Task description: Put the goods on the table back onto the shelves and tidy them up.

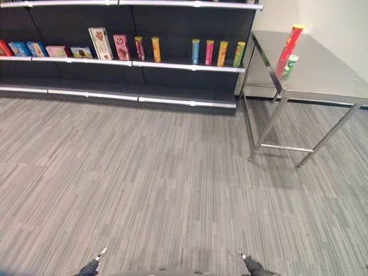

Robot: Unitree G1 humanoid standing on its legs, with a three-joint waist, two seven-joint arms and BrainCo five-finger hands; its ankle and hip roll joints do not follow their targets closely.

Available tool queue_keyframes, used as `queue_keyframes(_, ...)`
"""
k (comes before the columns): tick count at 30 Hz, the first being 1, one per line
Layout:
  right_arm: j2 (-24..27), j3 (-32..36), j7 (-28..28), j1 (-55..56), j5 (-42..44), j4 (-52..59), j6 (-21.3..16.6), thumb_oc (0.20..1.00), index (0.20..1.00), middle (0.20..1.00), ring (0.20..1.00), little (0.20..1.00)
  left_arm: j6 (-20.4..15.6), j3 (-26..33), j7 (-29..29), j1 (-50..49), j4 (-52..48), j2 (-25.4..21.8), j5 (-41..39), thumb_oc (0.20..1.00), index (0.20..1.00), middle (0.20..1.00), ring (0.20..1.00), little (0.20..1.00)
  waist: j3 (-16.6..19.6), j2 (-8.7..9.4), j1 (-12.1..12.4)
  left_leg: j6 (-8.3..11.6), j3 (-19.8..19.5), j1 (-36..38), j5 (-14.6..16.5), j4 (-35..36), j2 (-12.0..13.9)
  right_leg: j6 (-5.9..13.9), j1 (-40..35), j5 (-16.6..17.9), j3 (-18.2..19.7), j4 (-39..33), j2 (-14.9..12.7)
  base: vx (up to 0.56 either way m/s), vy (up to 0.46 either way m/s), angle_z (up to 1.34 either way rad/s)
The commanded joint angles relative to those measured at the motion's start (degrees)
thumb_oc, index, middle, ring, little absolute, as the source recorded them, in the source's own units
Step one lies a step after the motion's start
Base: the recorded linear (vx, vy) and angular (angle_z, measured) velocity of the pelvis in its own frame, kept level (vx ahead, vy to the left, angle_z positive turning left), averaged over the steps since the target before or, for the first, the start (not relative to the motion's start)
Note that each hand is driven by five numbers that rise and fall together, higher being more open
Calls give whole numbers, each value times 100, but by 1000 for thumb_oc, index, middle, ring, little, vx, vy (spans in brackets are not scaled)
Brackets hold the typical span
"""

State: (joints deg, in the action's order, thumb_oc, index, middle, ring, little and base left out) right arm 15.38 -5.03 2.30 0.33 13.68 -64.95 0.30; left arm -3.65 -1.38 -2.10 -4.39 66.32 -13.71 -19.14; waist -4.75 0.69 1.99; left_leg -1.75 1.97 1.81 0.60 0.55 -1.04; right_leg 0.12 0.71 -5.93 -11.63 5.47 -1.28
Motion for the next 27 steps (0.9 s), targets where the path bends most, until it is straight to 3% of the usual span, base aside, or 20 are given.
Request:
queue_keyframes(1,6,59,85,-253,209,183,-140,1000,1000,1000,1000,1000,-191,144,-81,433,-59,-44,-153,1000,1000,1000,1000,1000,-424,138,-15,668,-337,365,95,445,445,693,-869,320,-49,-1028,-429,30,11,6)
queue_keyframes(19,192,51,147,-39,-49,321,-133,1000,1000,1000,1000,1000,-171,-250,-52,606,-158,-110,417,1000,1000,1000,1000,1000,-508,125,-239,623,-134,345,163,445,453,756,-634,459,258,-1047,-432,-3,20,-12)
queue_keyframes(27,107,-78,72,-237,-89,76,-67,1000,1000,1000,1000,1000,-163,-282,-89,681,-54,-102,467,1000,1000,1000,1000,1000,-589,122,-173,460,-155,188,182,445,305,844,-337,507,406,-847,-552,-15,75,-12)
